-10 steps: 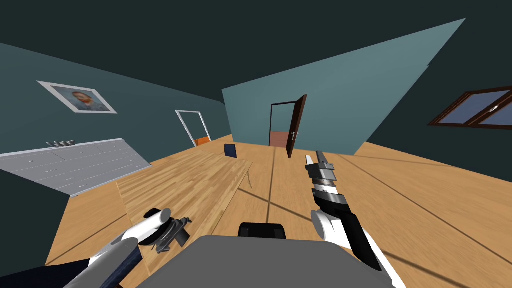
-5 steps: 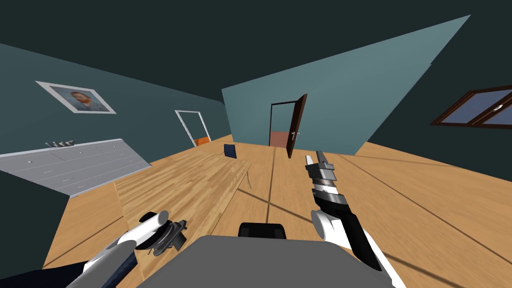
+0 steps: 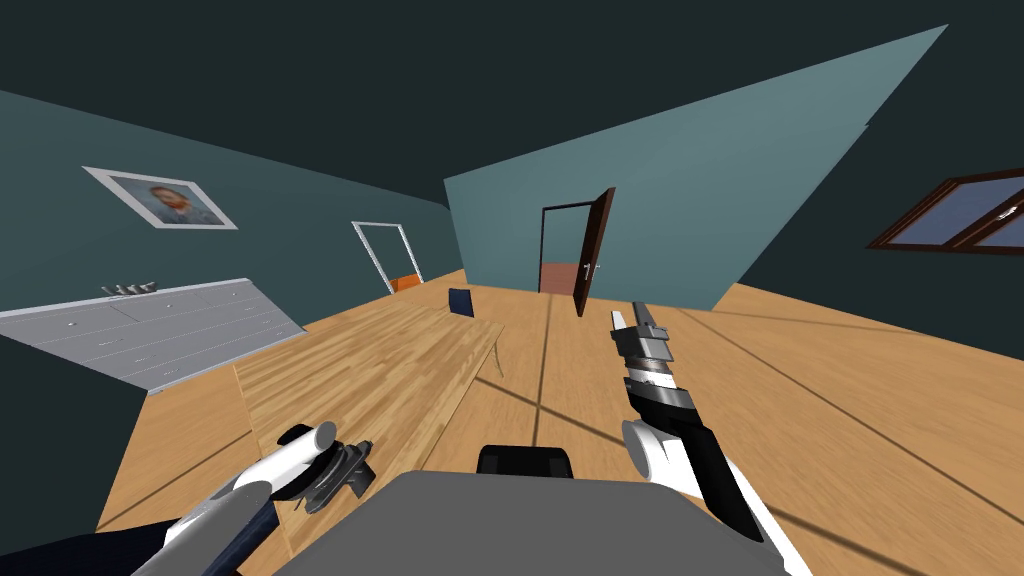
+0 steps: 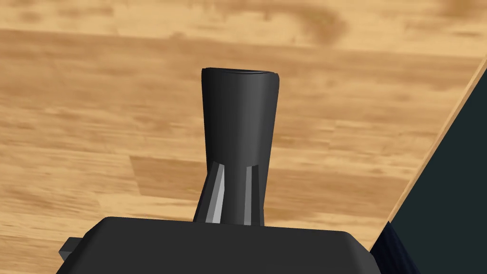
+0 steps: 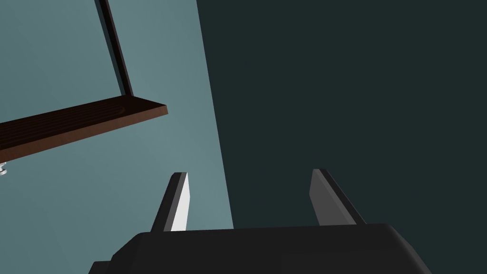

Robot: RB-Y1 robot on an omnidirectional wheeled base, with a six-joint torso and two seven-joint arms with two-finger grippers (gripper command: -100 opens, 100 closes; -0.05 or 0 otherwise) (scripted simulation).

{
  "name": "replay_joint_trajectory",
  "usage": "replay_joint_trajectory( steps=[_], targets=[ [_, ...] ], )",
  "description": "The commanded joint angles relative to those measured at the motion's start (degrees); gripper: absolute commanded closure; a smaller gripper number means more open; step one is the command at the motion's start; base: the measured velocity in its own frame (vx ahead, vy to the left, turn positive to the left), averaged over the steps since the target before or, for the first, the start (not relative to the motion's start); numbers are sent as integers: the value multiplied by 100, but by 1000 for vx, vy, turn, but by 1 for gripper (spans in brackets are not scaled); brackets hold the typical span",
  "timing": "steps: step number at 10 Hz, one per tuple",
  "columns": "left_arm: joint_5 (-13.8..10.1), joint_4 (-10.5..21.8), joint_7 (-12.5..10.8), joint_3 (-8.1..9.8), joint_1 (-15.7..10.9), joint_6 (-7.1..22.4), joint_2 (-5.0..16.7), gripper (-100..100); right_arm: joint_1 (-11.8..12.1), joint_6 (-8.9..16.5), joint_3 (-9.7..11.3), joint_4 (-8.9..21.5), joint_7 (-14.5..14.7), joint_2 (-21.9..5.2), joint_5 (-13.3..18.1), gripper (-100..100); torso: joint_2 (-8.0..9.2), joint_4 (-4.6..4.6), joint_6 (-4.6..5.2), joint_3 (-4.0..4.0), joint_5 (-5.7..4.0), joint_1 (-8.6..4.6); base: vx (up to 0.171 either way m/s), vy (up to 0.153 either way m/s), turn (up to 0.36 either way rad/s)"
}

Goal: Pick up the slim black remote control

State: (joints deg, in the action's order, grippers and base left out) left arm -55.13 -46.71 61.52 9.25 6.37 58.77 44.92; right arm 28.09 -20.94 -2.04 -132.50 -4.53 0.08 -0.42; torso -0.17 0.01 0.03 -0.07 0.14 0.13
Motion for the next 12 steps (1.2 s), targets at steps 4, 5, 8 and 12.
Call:
replay_joint_trajectory(
  steps=[4, 5, 8, 12],
  targets=[
    [-41, -631, -658, -383, 98, 84, 146, 100, 0, 0, 0, 0, 0, 0, 0, 0, 13, 4, 2, 8, -1, 10, -35, 34, -11],
    [-41, -631, -692, -383, 98, 84, 146, 100, 0, 0, 0, 0, 0, 0, 0, 0, 15, 4, 1, 9, -2, 10, -25, 30, -5],
    [-70, -1196, -1230, -703, 209, 172, 279, 100, 0, 0, 0, 0, 0, 0, 0, 0, 12, 4, 0, 8, -2, 7, -32, 33, -3],
    [-89, -1572, -1706, -917, 283, 230, 368, 100, 0, 0, 0, 0, 0, 0, 0, 0, 16, 4, -3, 10, -2, 7, -30, 28, -4]
  ],
)
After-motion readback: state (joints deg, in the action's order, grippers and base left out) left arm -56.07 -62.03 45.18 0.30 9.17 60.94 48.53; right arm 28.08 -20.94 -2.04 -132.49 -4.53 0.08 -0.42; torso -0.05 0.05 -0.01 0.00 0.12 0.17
